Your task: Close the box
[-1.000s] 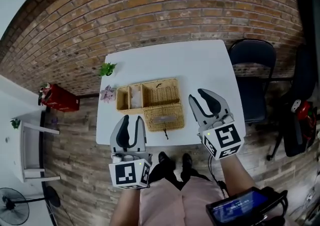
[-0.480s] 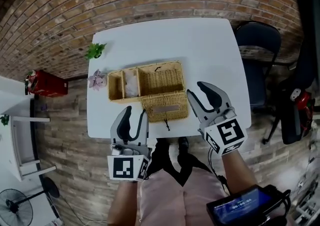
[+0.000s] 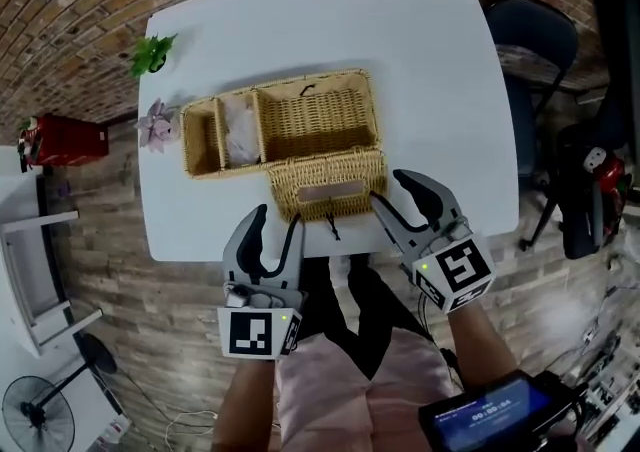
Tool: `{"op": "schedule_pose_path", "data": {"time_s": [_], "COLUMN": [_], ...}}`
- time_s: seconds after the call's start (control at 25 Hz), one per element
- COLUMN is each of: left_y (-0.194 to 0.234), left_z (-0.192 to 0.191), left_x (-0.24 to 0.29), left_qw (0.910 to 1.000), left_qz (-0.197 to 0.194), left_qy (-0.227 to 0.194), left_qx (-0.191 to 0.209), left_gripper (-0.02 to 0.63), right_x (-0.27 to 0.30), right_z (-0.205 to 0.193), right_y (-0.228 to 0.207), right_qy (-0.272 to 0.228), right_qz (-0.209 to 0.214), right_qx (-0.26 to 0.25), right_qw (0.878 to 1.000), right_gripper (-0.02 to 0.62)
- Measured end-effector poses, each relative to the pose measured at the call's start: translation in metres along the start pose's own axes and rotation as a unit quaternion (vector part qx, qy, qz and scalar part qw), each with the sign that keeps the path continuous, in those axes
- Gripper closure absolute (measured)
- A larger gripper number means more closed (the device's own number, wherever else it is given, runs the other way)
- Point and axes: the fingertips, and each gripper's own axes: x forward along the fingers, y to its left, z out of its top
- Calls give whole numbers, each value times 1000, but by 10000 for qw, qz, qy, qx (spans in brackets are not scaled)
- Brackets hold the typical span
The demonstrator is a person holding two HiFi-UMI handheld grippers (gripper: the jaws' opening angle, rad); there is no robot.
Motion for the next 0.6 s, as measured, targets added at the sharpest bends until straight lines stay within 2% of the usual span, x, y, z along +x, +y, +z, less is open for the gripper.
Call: {"op": "schedule_pose_path", "data": {"time_s": [0.28,0.48,0.6], "left_y": [4,5,6], "left_z": [-32,-36,-36], "left_x": [2,4,1], "left_qw": [9996,9996,9996], "left_qz": [-15,9,52], "left_qy": [220,219,219], "left_qx": [-149,-195,-191], "left_gripper": [408,408,408], "right_x": [9,14,14], "right_z": [-53,-63,-66], "right_y": [5,9,10], "right_qy": [532,744,827], "right_qz": [87,110,118], "right_qx": [218,-12,-33], "right_qw": [9983,9972,9965], "right_gripper": [402,404,426]}}
